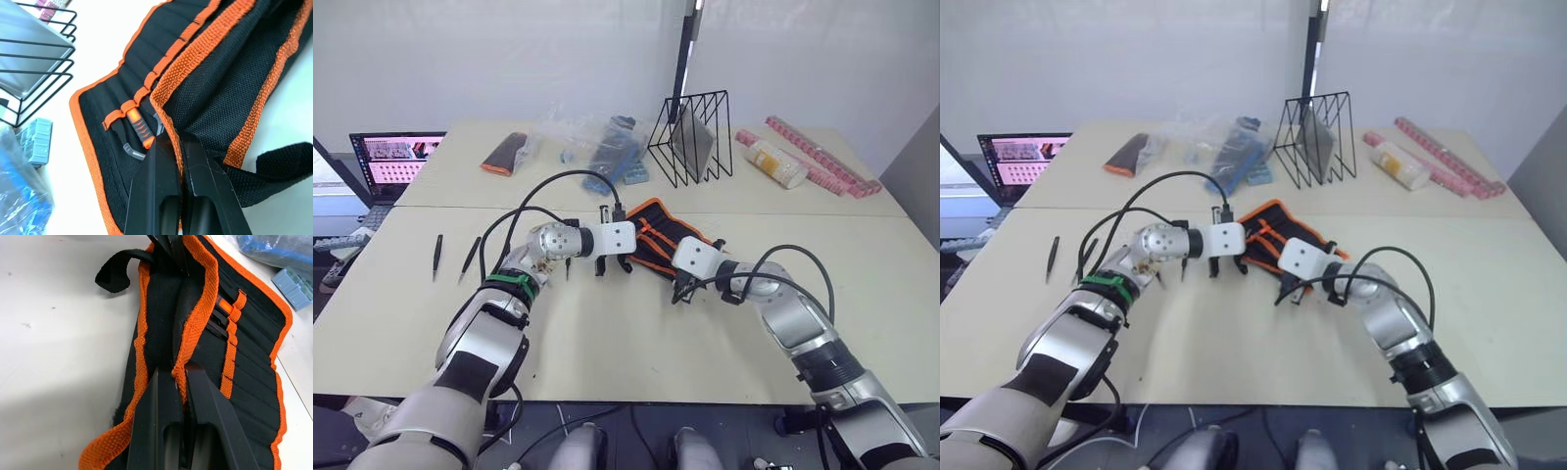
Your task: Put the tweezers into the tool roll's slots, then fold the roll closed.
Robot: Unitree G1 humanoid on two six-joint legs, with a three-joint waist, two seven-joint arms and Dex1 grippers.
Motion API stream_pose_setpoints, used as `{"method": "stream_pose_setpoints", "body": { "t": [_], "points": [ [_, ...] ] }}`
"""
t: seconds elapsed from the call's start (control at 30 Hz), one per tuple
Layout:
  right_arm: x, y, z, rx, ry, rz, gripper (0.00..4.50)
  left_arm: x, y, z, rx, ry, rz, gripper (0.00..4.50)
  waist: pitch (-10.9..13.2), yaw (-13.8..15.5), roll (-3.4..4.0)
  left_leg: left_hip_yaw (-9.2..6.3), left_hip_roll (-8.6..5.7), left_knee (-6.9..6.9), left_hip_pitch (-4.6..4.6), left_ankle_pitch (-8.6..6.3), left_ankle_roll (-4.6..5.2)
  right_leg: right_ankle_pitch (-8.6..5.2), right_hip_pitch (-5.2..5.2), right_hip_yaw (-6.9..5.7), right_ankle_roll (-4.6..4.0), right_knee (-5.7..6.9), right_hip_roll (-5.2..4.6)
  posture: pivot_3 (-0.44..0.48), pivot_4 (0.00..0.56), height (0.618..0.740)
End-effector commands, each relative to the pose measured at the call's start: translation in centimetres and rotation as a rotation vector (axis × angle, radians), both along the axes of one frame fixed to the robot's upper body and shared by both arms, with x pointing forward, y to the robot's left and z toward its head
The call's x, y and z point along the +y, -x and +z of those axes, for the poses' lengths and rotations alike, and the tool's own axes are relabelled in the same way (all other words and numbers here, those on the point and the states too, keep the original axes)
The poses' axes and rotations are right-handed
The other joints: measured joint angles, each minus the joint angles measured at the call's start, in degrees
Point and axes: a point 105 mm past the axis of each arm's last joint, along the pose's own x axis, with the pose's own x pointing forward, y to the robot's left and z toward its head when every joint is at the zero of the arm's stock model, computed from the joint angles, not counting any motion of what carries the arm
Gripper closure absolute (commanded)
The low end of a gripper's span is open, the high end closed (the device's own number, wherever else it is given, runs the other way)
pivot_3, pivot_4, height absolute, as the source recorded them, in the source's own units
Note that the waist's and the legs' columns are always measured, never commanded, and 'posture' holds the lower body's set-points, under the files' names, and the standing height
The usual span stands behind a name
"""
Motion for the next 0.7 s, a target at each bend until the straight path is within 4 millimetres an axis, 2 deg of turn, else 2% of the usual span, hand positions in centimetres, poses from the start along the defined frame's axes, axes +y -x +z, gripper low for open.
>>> {"method": "stream_pose_setpoints", "body": {
  "t": [0.03, 0.3, 0.5, 0.7],
  "points": [
    [-0.6, 0.7, 1.6, -0.042, -0.011, 0.033, 4.50, 1.7, 0.3, 0.1, 0.013, 0.030, 0.011, 4.48, 0.00, -0.15, 0.00, 0.00, 0.01, 0.00, 0.00, 0.00, 0.00, 0.00, 0.00, 0.00, 0.00, 0.00, 0.00, 0.000, 0.150, 0.687],
    [0.7, 3.0, 1.6, -0.047, 0.014, 0.163, 4.50, 3.8, 2.1, -1.2, 0.074, 0.014, -0.030, 4.48, 0.00, -0.23, 0.00, -0.01, 0.03, 0.01, 0.00, 0.00, 0.00, 0.00, -0.01, 0.00, 0.00, 0.02, 0.01, 0.000, 0.150, 0.687],
    [1.7, 3.8, 0.9, -0.102, 0.067, 0.222, 4.50, 3.9, 3.2, -0.5, 0.077, 0.028, -0.090, 4.48, 0.00, -0.23, 0.00, -0.01, 0.03, 0.03, 0.00, 0.00, 0.00, 0.00, -0.01, 0.00, 0.00, 0.02, 0.01, 0.000, 0.150, 0.687],
    [2.4, 4.9, 0.0, -0.218, 0.148, 0.308, 4.50, 5.0, 4.1, 0.2, 0.089, 0.056, -0.140, 4.48, 0.00, -0.23, 0.00, -0.01, 0.03, 0.04, 0.01, 0.00, 0.00, 0.00, -0.01, 0.01, 0.00, 0.03, 0.01, 0.000, 0.150, 0.687]
  ]
}}
